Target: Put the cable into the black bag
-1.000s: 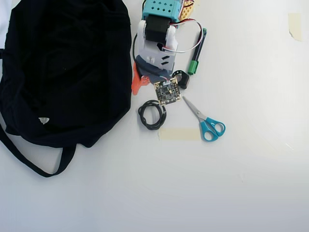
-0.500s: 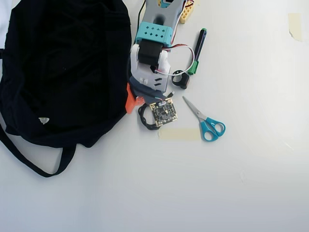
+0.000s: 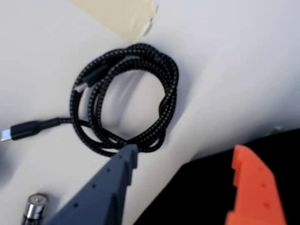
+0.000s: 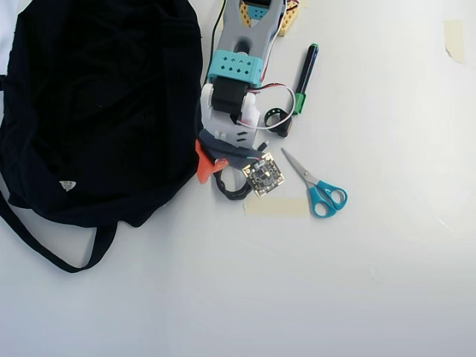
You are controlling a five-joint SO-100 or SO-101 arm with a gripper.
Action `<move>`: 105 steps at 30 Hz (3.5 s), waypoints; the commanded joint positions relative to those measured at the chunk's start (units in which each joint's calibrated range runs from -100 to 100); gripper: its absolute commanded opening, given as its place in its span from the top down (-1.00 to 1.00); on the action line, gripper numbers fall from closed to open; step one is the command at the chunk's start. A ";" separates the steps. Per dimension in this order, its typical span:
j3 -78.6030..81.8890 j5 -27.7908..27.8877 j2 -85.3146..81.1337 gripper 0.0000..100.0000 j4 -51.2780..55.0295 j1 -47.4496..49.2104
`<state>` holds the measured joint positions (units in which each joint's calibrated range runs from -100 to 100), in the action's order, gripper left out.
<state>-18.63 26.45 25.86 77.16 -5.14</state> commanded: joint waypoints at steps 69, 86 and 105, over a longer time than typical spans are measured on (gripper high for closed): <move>-11.74 1.66 18.29 0.06 -0.41 1.93; -11.74 1.66 17.38 0.46 -0.24 1.93; -11.83 1.29 17.13 0.88 -0.24 2.53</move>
<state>-28.54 27.86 44.54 77.16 -3.01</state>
